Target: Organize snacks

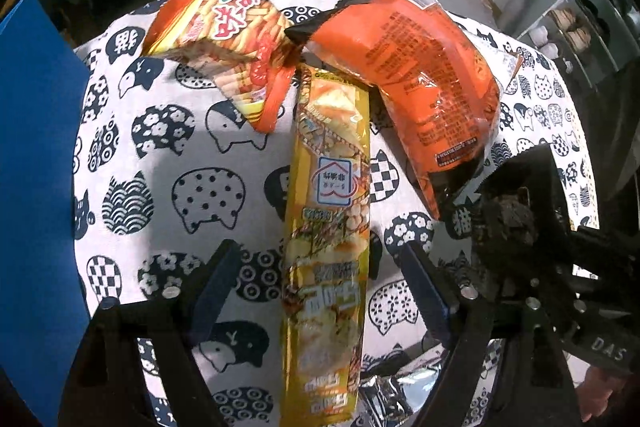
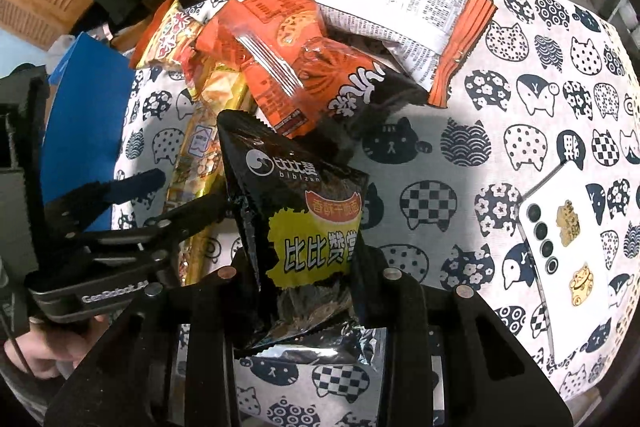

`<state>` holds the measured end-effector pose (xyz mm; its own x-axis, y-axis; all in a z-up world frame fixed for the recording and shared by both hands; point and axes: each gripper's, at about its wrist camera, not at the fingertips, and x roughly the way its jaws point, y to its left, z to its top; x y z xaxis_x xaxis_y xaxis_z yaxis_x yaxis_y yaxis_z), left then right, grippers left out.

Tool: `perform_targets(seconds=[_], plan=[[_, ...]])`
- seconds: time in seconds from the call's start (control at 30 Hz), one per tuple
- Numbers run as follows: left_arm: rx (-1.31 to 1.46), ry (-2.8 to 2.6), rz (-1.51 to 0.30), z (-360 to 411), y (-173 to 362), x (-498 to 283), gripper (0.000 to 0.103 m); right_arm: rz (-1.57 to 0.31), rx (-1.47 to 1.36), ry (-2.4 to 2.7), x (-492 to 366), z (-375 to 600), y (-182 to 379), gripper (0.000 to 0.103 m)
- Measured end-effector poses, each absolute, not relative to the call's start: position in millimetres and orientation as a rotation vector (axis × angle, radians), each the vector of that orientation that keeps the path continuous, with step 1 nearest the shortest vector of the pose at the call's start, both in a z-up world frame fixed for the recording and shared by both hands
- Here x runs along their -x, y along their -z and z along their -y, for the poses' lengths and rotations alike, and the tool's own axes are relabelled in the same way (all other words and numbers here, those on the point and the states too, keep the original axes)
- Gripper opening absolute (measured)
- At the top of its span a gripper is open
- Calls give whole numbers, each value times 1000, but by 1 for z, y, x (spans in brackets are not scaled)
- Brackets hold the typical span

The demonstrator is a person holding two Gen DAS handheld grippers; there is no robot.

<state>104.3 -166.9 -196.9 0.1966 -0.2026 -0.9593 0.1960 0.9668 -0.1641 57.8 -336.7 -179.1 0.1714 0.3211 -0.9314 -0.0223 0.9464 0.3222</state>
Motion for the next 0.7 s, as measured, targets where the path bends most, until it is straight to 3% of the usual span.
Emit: perform_targets(seconds=[0.03,0.1,0.17,0.7], plan=[[-8,279,-1344,170,198,-104,68,-1381,-257,-246,-57,337,179,31],[-32,283,-1356,174,201,-105,40,-1381,-261,-247,-57,336,179,31],[-62,277,-1348,176,203,-102,32,-1382,-266,-246,-57,331,181,31],[-129,233,-1303,148,175,-53,31,-1365,-244,-273,-53,306,176,31]])
